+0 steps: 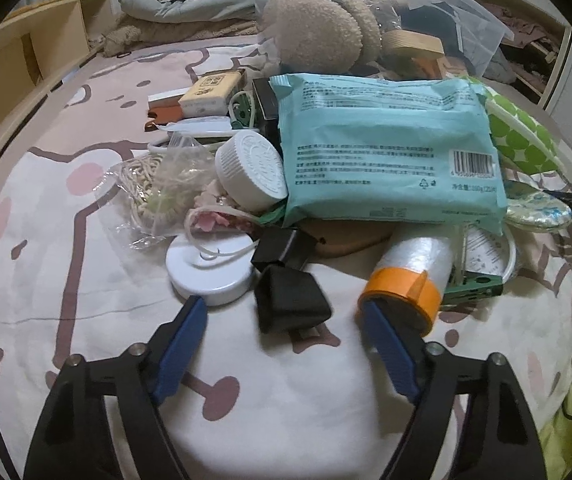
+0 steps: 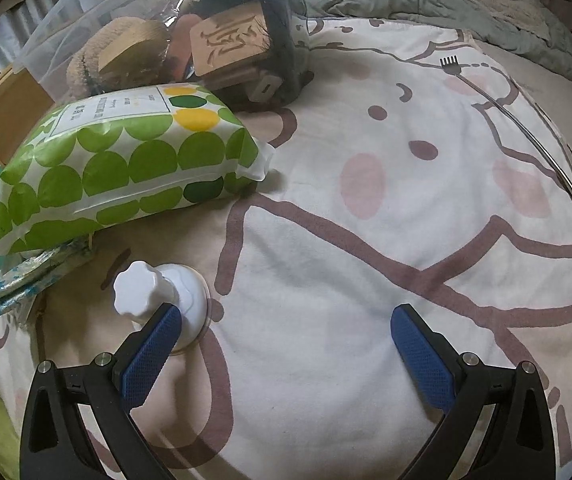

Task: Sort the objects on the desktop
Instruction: 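Close the left tool on the small black square item, then close the right tool on the white knobbed cap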

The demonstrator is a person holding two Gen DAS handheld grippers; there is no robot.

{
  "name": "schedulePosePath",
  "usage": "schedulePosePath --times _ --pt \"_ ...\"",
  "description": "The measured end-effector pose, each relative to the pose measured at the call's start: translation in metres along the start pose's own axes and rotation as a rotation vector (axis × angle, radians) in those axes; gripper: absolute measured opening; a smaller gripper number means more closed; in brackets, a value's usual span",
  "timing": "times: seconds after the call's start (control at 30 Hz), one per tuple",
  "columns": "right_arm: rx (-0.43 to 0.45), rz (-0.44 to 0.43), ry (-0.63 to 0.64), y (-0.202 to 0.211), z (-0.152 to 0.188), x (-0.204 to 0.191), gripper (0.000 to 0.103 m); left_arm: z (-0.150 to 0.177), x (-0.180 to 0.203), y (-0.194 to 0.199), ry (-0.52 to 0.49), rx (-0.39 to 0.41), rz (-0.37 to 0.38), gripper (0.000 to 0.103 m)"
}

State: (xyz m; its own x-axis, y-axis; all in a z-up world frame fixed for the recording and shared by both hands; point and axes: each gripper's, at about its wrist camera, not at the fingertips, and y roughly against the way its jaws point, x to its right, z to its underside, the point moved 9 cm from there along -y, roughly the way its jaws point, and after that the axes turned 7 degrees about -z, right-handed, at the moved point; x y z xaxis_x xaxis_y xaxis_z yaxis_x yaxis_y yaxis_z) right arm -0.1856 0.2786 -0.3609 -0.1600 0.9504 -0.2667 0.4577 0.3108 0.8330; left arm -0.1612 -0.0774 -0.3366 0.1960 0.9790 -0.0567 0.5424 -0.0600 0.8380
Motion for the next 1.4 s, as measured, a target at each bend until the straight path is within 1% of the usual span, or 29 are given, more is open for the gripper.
schedulePosePath --times 0.1,0.13,0.17,0.33,0.5,0.6,0.63,0.73,0.8,0.87,0.93,1.0,1.1,1.2,1.3,1.37,1.4 --pt "0.019 -0.004 0.007 0.002 0.001 0.001 0.103 -0.001 0.003 0.000 0.001 -0.005 0.017 0.066" --pt "0.024 -0.005 0.010 0.003 0.002 0.001 0.103 -0.002 0.005 0.001 0.000 -0.006 0.031 0.059" --pt "0.029 -0.005 0.012 0.003 0.002 0.002 0.103 -0.002 0.006 0.002 -0.004 -0.006 0.037 0.053" --pt "0.046 -0.015 0.010 0.002 0.008 -0.004 0.103 -0.003 0.010 0.002 -0.018 -0.007 0.045 0.045" --pt "0.033 -0.013 0.000 0.005 -0.003 -0.004 0.103 -0.003 0.010 0.001 -0.023 -0.010 0.046 0.044" --pt "0.060 0.049 -0.017 0.012 -0.010 0.005 0.103 -0.004 0.010 0.001 -0.016 -0.013 0.053 0.043" --pt "0.073 0.048 -0.023 0.016 -0.012 0.005 0.103 -0.004 0.010 0.001 -0.015 -0.013 0.055 0.043" --pt "0.102 -0.008 -0.006 0.025 -0.018 -0.006 0.103 -0.004 0.010 0.000 -0.012 -0.014 0.058 0.043" --pt "0.101 -0.045 0.070 0.028 -0.017 -0.025 0.103 -0.003 0.009 0.000 -0.009 -0.017 0.061 0.043" --pt "0.077 -0.088 0.156 0.025 -0.011 -0.046 0.103 -0.002 0.008 0.001 -0.004 -0.016 0.062 0.043" --pt "0.053 -0.124 0.211 0.021 -0.004 -0.062 0.103 -0.001 0.005 0.002 0.003 -0.015 0.054 0.043" --pt "0.018 -0.142 0.254 0.012 0.001 -0.073 0.103 -0.002 0.000 0.002 0.020 -0.015 0.054 0.043" --pt "-0.022 -0.122 0.272 0.001 0.008 -0.080 0.103 -0.001 -0.006 0.002 0.047 -0.018 0.056 0.043" --pt "-0.049 -0.091 0.251 -0.011 0.013 -0.076 0.103 0.002 -0.006 0.000 0.043 -0.024 0.056 0.043" --pt "-0.044 -0.045 0.291 -0.016 0.015 -0.079 0.101 0.004 -0.005 -0.001 0.023 -0.026 0.048 0.043" --pt "-0.035 -0.048 0.289 -0.015 0.013 -0.079 0.093 0.005 -0.005 -0.001 0.021 -0.026 0.049 0.043" --pt "-0.030 -0.048 0.277 -0.015 0.012 -0.078 0.090 0.005 -0.005 -0.002 0.022 -0.026 0.051 0.043"
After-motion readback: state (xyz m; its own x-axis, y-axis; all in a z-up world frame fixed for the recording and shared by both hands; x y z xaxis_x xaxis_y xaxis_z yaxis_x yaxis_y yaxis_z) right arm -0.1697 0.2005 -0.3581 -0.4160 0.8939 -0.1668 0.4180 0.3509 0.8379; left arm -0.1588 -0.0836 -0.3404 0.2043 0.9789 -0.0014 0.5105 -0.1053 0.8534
